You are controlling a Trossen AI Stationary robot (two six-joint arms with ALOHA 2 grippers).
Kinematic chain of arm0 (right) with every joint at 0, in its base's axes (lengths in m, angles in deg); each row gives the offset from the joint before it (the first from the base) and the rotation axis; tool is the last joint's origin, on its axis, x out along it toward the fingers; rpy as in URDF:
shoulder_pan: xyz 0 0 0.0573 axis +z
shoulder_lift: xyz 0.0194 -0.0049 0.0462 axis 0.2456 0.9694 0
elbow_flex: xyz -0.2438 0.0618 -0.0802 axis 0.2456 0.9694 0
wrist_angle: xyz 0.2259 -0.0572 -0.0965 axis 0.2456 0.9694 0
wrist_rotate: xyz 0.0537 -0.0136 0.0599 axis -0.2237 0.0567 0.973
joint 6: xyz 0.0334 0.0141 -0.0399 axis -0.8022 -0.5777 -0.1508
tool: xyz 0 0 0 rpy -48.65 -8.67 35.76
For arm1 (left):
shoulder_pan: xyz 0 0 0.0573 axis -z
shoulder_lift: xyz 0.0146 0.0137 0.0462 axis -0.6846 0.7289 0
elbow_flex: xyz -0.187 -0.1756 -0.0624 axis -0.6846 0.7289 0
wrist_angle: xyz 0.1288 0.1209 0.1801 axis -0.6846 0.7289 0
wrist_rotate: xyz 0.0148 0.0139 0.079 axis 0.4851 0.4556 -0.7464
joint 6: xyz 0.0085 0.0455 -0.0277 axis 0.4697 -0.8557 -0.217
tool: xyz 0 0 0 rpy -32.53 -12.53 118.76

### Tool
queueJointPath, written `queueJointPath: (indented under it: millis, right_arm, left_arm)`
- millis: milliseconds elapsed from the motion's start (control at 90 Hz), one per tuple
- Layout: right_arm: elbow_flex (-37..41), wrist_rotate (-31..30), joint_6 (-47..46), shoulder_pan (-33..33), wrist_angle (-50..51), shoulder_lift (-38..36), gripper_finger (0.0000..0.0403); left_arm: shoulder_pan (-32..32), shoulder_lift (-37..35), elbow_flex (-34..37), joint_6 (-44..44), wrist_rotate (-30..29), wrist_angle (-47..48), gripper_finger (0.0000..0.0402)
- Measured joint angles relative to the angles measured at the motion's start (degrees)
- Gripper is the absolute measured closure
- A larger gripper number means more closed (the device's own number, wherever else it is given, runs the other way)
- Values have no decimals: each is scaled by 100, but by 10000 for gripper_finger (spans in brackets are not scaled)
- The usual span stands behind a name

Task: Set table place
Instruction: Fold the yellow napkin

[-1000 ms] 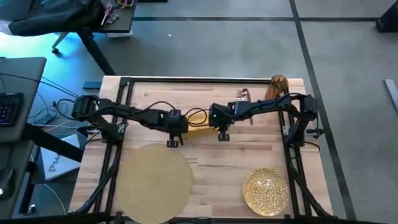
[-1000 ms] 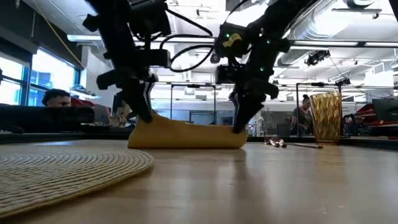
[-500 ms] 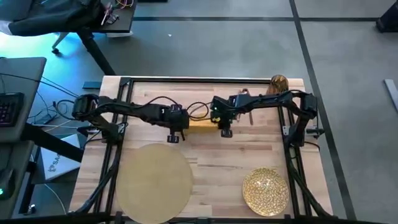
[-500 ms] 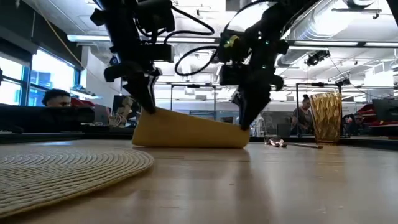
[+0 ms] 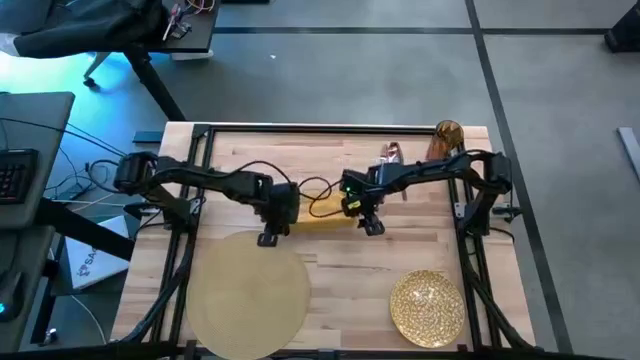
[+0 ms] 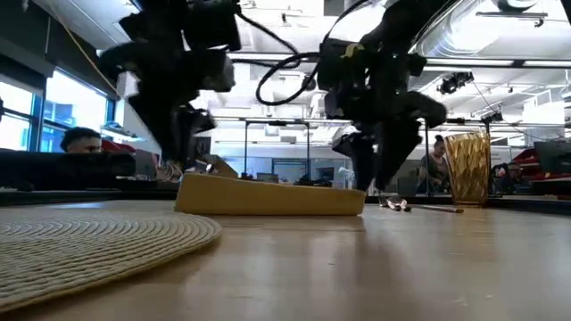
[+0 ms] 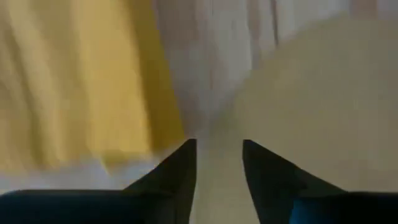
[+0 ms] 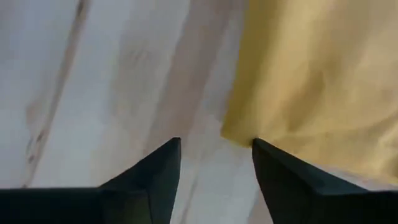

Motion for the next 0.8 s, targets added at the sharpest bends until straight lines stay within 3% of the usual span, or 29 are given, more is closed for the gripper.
queueJointPath:
  millis: [222,422,522,611,711,800]
  right_arm:
    - [0,630,-868,-455,225,-552,252]
    - [-2,345,-2030,-990,-315,-716,258]
    - [-2,316,-2502,-1158,-375,-714,259]
    - [-2,327,-2529,-1209,-330,-711,259]
    - [-2,357,-2457,-1203,-235,-711,259]
    - [-2,359,-2366,-1159,-202,-711,259]
  left_arm:
    - [-237,-113,2,1754,-364,156,281]
    - [-899,-39,2,2676,-588,-333,342]
    - [-1319,7,99,3235,-150,-415,381]
    - [-1708,5,422,3766,680,-847,396]
    - [-2080,5,965,4392,1606,-1357,386]
    - [-2270,5,1460,4886,1795,-2029,357]
